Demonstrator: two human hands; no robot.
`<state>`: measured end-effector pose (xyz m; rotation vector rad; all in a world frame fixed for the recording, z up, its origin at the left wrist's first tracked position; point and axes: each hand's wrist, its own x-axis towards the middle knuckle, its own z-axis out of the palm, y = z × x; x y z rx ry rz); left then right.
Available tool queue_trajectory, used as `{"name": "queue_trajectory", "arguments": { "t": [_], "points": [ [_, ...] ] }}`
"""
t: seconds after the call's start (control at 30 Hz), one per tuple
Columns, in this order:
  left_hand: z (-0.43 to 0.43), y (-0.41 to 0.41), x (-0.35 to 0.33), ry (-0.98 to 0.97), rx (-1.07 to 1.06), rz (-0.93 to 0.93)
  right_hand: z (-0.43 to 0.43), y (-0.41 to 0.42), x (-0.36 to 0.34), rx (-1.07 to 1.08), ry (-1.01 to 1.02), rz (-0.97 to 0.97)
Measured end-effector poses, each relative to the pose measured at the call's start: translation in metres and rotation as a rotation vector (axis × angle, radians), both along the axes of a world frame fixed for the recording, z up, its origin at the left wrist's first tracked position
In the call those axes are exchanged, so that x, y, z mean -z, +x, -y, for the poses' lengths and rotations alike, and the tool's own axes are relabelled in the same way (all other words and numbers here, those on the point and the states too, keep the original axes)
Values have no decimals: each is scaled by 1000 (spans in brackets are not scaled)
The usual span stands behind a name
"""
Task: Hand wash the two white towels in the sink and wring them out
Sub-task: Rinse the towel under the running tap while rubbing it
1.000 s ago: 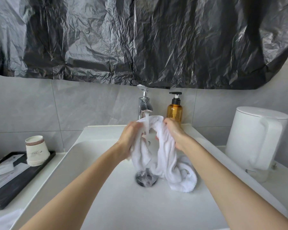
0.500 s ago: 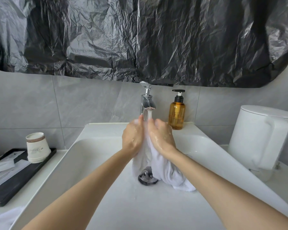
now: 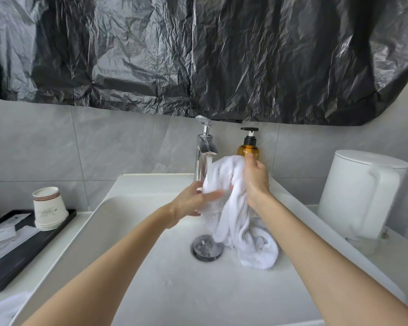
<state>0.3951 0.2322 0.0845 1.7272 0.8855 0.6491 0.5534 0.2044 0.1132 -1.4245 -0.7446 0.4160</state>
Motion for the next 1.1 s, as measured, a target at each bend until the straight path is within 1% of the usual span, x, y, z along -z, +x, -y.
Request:
{"name": "queue_trajectory", "arguments": {
  "t": [0.07,0.1,0.13,0.17,0.2,0.27,0.37,0.43,0.5,0.57,0.67,0.73,0.83,0.93,1.0,1.03,1.1],
  "points": [
    [-2,2,3,2,-35,2,-3,4,2,-69,28,-239],
    [-3,2,3,5,-55,37,-4,5,3,-132,68,-373],
    [-4,2,1,-17,-81,112,-5,6,3,-180,107,-464],
    [-5,2,-1,-54,-105,206,-5,6,3,-212,129,-500],
    [-5,2,-3,-89,-99,296,-6,7,4,-238,133,-483],
    [-3,2,-11,-143,-82,455,-6,2,6,-263,88,-378],
    [2,3,-20,-285,-176,542,-4,-12,12,-339,-16,-211],
    [-1,9,-15,-220,-211,519,-5,-20,16,-356,22,-66],
    [1,16,-11,-105,-236,522,-2,-29,17,-348,70,143],
    [4,23,-9,-12,-323,531,0,-37,21,-331,83,277],
    [4,28,-6,183,-503,425,1,-47,26,-252,74,332],
    [4,28,-4,234,-576,364,3,-50,25,-198,34,350],
    [6,28,-5,288,-622,304,3,-52,20,-141,-16,431],
    [5,27,-3,344,-631,219,1,-48,23,-134,-16,536],
    [0,24,-2,318,-590,180,2,-43,24,-163,-52,597],
    [-2,22,-3,268,-537,192,2,-39,24,-196,-81,631],
    [-3,15,-8,136,-394,210,0,-32,23,-272,-119,593]
  ]
}}
